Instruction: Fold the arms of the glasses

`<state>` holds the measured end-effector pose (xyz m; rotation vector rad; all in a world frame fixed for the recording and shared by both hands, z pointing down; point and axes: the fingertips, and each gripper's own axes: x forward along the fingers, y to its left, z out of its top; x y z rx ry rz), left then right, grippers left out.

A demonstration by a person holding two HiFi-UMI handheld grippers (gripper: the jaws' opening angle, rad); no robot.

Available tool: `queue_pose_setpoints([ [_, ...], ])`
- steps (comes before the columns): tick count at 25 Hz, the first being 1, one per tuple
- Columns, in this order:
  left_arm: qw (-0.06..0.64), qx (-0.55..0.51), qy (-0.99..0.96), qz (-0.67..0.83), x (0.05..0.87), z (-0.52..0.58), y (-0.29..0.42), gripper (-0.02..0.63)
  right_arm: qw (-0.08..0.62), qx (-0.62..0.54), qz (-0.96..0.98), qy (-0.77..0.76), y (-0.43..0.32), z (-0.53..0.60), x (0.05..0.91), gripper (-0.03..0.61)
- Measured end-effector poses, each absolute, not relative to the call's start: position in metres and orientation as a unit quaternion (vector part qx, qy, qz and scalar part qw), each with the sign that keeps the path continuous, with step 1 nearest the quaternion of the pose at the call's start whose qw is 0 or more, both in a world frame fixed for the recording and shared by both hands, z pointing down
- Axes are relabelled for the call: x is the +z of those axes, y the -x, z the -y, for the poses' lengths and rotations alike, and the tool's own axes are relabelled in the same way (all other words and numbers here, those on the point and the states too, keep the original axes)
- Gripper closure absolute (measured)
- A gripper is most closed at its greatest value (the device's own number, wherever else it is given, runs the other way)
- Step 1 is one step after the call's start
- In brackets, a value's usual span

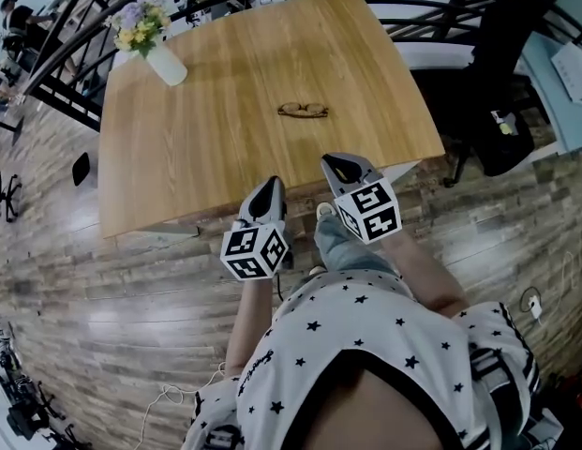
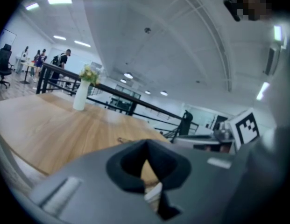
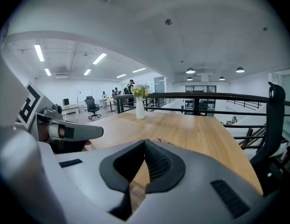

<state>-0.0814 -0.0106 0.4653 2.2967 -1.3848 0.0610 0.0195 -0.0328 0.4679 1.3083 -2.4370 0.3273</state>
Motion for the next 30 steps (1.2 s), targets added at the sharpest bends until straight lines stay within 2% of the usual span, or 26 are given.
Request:
queue_pose_setpoints([
  [11,0.232,0.016,-0.830,0.507,0.474,-0.037,0.085,0.607,0.137,0.119,0.872,-0.455,-0.016,-0.025,0.454,0.561],
  [30,0.235,0.010,-0.829,0.507,0.470,-0.051,0.090,0.607,0.132,0.114,0.876,-0.450,-0.011,-0.035,0.449,0.563],
])
